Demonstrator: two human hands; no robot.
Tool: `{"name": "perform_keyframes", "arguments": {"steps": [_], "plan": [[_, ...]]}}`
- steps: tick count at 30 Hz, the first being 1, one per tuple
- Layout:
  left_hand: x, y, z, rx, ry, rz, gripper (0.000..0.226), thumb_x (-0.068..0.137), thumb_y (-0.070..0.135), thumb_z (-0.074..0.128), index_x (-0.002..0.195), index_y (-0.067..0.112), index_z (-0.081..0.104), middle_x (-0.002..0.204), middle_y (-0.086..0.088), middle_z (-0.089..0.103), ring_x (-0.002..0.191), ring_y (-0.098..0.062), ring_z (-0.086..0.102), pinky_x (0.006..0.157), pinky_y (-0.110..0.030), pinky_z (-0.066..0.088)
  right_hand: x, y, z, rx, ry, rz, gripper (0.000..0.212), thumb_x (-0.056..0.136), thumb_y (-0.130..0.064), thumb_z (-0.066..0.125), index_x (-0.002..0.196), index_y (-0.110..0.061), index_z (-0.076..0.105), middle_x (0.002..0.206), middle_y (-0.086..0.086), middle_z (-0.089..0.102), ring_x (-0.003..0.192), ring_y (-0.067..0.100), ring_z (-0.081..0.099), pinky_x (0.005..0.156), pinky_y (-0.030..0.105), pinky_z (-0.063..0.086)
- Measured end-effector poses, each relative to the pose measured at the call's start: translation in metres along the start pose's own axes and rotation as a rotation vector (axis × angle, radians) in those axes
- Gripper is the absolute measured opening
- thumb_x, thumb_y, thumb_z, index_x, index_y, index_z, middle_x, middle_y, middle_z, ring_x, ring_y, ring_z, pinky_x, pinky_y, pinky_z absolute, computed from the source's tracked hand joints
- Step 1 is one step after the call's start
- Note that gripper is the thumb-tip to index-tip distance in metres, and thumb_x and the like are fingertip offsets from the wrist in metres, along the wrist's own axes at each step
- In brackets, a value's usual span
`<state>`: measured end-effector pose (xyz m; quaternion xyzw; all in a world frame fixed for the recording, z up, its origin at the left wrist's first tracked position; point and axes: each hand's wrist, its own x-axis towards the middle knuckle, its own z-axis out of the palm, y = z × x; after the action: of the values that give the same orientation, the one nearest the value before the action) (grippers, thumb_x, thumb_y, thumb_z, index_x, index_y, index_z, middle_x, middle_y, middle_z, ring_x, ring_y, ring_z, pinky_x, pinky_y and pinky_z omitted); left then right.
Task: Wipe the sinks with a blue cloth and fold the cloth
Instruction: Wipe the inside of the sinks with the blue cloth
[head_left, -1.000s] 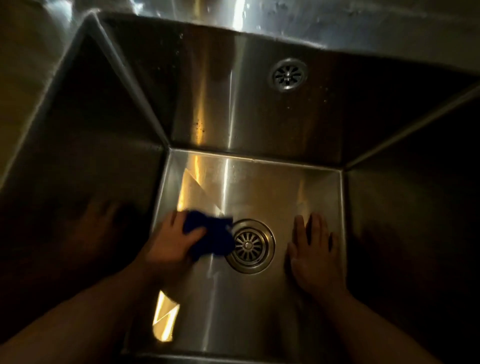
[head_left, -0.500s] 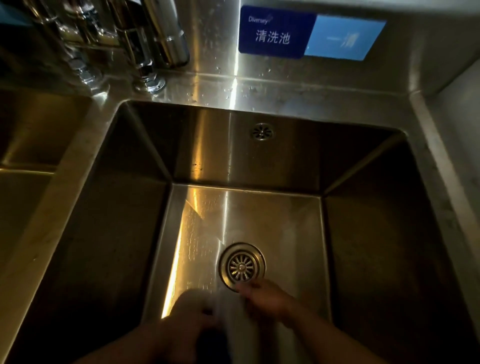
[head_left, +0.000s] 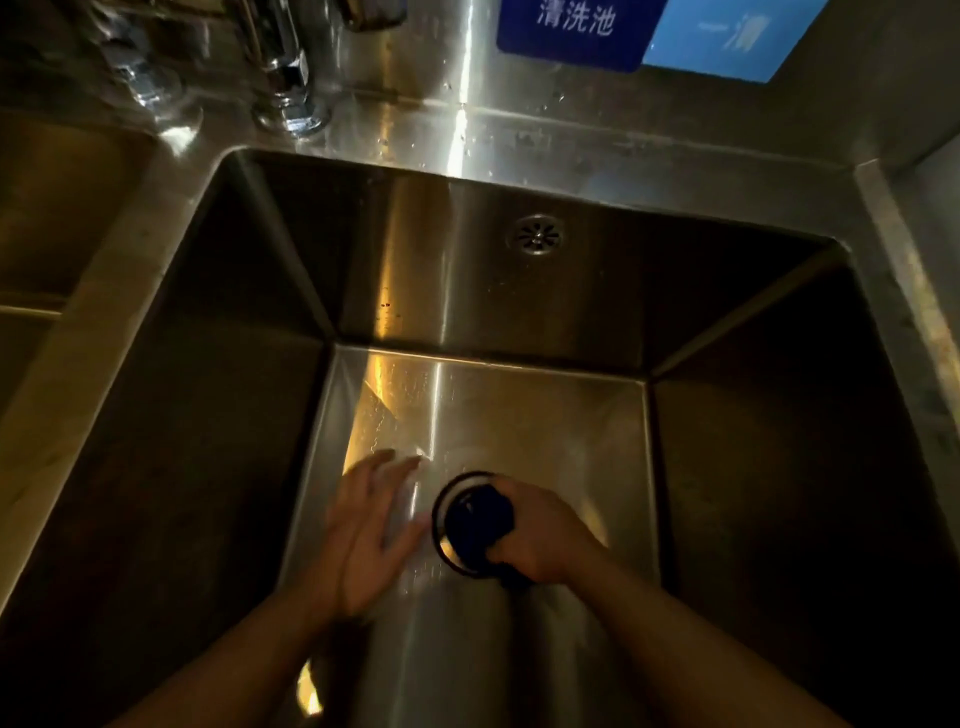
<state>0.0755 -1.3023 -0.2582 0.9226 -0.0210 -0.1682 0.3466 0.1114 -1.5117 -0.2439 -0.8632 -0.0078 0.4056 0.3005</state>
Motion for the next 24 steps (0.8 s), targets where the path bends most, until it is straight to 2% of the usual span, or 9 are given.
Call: {"name": "perform_keyframes", "arguments": {"steps": [2,4,7,10,13,17,20,22,24], "plan": [[0.006,-0.031,-0.010,0.197,0.068,-0.155,0.062,0.091,0.057,0.031,0.147,0.030,0.027,0.155,-0.003,0.016,0.142,-0.021,0.012,0.113,-0.038,0.018,0.009,-0.003,0.011,-0.342,0.097,-0.024,0.078,0.073,-0.032,0.070,0.140,-0.031,0.029,0.131,0.011,0.045,0.114,0.034,0.051,0.091,0.040,0.049],[0.007,-0.036,0.006,0.280,0.078,-0.170,0.059,0.096,0.049,0.030,0.150,0.029,0.020,0.158,-0.003,0.006,0.145,-0.025,0.001,0.117,-0.045,0.011,0.021,-0.008,0.033,-0.504,0.099,-0.053,0.082,0.077,-0.029,0.069,0.142,-0.028,0.019,0.136,0.018,0.038,0.118,0.039,0.045,0.087,0.045,0.049],[0.016,-0.054,0.014,0.364,0.077,-0.241,0.058,0.096,0.048,0.024,0.151,0.028,0.018,0.159,-0.005,0.003,0.146,-0.026,-0.004,0.119,-0.047,0.006,0.040,-0.019,0.061,-0.663,0.067,-0.032,0.066,0.087,-0.015,0.056,0.142,-0.023,0.019,0.144,0.026,0.027,0.129,0.047,0.031,0.081,0.049,0.052],[0.015,-0.047,0.018,0.348,0.062,-0.248,0.068,0.087,0.051,0.017,0.150,0.024,0.022,0.158,-0.011,0.010,0.146,-0.030,0.004,0.118,-0.048,0.011,0.047,-0.016,0.067,-0.638,0.097,0.009,0.064,0.087,-0.012,0.054,0.140,-0.023,0.021,0.143,0.025,0.026,0.131,0.046,0.028,0.076,0.047,0.054],[0.014,-0.042,0.018,0.322,0.066,-0.189,0.071,0.088,0.052,0.014,0.149,0.019,0.027,0.155,-0.015,0.016,0.144,-0.032,0.013,0.116,-0.050,0.020,0.044,-0.009,0.061,-0.553,0.088,-0.016,0.070,0.082,-0.016,0.061,0.141,-0.024,0.024,0.143,0.021,0.030,0.130,0.040,0.033,0.082,0.044,0.051],[0.011,-0.041,0.016,0.266,0.128,-0.194,0.063,0.092,0.049,0.021,0.147,0.020,0.031,0.154,-0.014,0.020,0.143,-0.031,0.016,0.115,-0.049,0.022,0.041,-0.023,0.025,-0.200,0.123,0.072,0.059,0.075,-0.030,0.067,0.126,-0.023,0.038,0.125,0.009,0.054,0.111,0.031,0.054,0.081,0.036,0.050],[0.011,-0.046,0.013,0.191,0.176,-0.255,0.058,0.094,0.046,0.023,0.146,0.023,0.029,0.156,-0.009,0.019,0.145,-0.028,0.010,0.117,-0.047,0.016,0.040,-0.027,-0.015,-0.030,0.402,0.112,0.057,0.070,-0.039,0.069,0.119,-0.030,0.039,0.113,0.007,0.056,0.101,0.030,0.058,0.078,0.038,0.052],[0.007,-0.049,0.012,0.186,0.185,-0.273,0.059,0.092,0.045,0.025,0.146,0.022,0.031,0.155,-0.009,0.021,0.144,-0.028,0.011,0.118,-0.046,0.015,0.041,-0.019,-0.032,-0.076,0.596,0.151,0.063,0.073,-0.036,0.067,0.125,-0.032,0.033,0.121,0.011,0.049,0.108,0.034,0.053,0.080,0.041,0.049],[0.001,-0.049,0.011,0.184,0.194,-0.276,0.056,0.093,0.042,0.026,0.145,0.020,0.034,0.154,-0.011,0.024,0.143,-0.029,0.015,0.117,-0.048,0.019,0.046,-0.010,-0.033,-0.133,0.575,0.216,0.076,0.080,-0.042,0.063,0.140,-0.031,0.018,0.138,0.017,0.034,0.124,0.039,0.039,0.091,0.049,0.043]]}}
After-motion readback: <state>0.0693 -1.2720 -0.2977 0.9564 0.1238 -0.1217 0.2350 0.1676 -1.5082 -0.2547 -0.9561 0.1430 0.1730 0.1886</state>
